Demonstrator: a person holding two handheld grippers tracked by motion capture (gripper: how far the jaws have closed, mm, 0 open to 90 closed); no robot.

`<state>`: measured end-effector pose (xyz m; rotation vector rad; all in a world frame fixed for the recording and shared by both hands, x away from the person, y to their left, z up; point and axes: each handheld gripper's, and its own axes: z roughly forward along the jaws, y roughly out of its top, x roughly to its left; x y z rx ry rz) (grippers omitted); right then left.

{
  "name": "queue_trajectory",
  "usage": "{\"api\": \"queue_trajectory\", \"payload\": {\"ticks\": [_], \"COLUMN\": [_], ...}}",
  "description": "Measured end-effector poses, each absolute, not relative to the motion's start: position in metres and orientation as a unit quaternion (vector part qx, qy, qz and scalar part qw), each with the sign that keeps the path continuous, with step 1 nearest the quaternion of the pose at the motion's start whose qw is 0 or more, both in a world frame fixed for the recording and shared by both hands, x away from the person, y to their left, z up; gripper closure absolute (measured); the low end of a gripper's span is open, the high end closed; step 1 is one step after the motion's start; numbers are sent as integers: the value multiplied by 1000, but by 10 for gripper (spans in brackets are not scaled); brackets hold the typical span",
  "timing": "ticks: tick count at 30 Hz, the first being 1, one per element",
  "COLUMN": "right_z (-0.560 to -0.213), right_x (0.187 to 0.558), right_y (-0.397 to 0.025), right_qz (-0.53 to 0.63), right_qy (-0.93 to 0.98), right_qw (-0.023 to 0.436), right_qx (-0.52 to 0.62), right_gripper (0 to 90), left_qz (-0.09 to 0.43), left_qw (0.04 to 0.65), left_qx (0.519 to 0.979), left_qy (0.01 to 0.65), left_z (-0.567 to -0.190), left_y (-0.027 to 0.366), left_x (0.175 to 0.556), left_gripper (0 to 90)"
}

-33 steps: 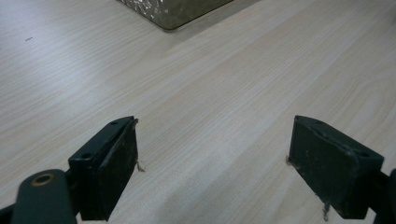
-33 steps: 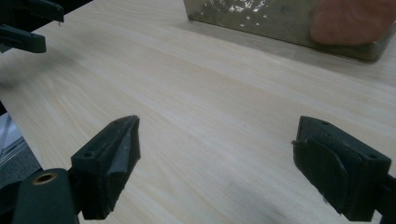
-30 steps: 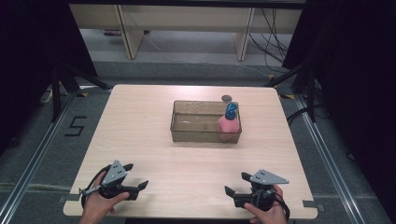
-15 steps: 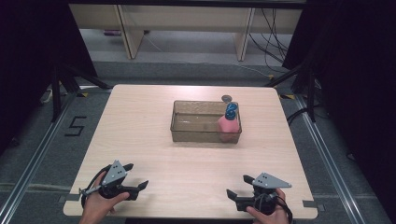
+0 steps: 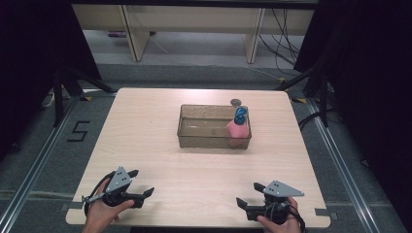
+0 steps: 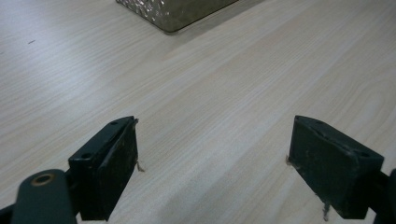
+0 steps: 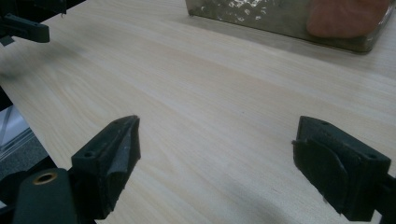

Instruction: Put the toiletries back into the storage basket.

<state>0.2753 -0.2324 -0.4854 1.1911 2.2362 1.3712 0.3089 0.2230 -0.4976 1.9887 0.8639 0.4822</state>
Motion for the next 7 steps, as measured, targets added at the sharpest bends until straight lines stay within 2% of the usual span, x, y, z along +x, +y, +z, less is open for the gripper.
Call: {"api": "queue_trajectory", "payload": {"ticks": [7], "right_z": [-487], "right_x": [277], "right_y": [-233], "right_qz": [469], "right_qy": [774], "right_qw": [134], "right_qx": [404], "right_gripper": [158], "left_qz": [194], "left_qw": [446], "left_qx": [801], "left_qy": [350], "left_z": [-498], "left_y": [223], "left_x": [309], "left_gripper": [153]}}
